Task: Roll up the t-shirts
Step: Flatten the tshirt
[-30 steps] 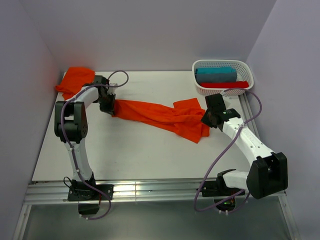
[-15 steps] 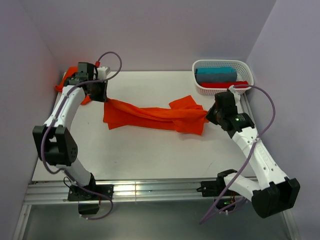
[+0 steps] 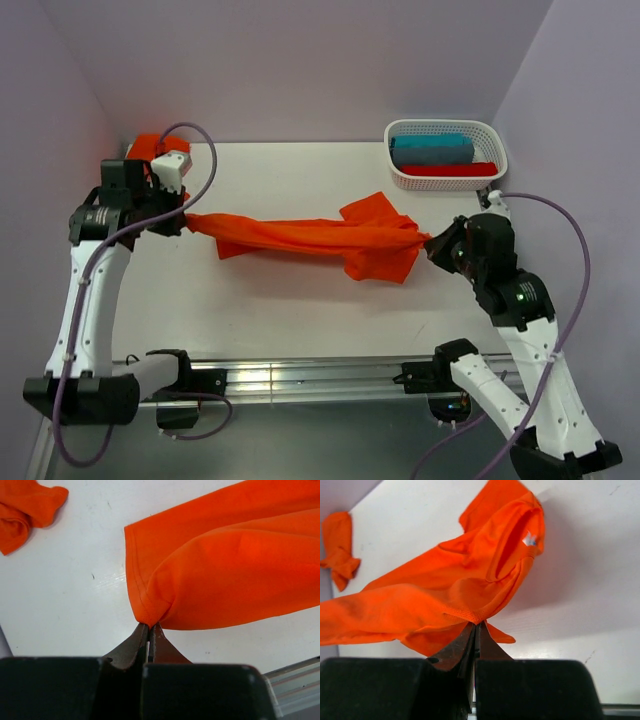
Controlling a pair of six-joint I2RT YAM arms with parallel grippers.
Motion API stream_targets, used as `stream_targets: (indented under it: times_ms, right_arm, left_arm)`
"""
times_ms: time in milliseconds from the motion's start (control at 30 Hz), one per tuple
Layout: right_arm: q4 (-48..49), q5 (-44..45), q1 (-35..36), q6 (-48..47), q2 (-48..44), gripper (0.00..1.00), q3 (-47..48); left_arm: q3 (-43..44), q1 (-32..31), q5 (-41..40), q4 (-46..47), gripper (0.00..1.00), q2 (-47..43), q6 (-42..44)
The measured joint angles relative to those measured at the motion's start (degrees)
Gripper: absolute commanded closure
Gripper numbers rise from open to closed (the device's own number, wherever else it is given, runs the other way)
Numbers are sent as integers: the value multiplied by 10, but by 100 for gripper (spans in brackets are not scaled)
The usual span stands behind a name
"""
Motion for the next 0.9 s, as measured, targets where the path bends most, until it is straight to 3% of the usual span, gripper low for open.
stream_targets:
  times_ms: [300,533,700,900]
  right_arm:
    - [-46,-57,0,0,-77,100,71]
    - [-25,-96,0,-16,-52,100,188]
    - [37,-120,-1,-52,98,100,263]
    - [114,-120,-2,-106,385,100,408]
  left_arm:
    - [24,0,-7,-59,100,-133,7]
    - [106,0,-33,-25,100,-164,-19]
    - [118,0,-38,59,100,-118,-43]
    - [157,0,-51,237,100,111,-61]
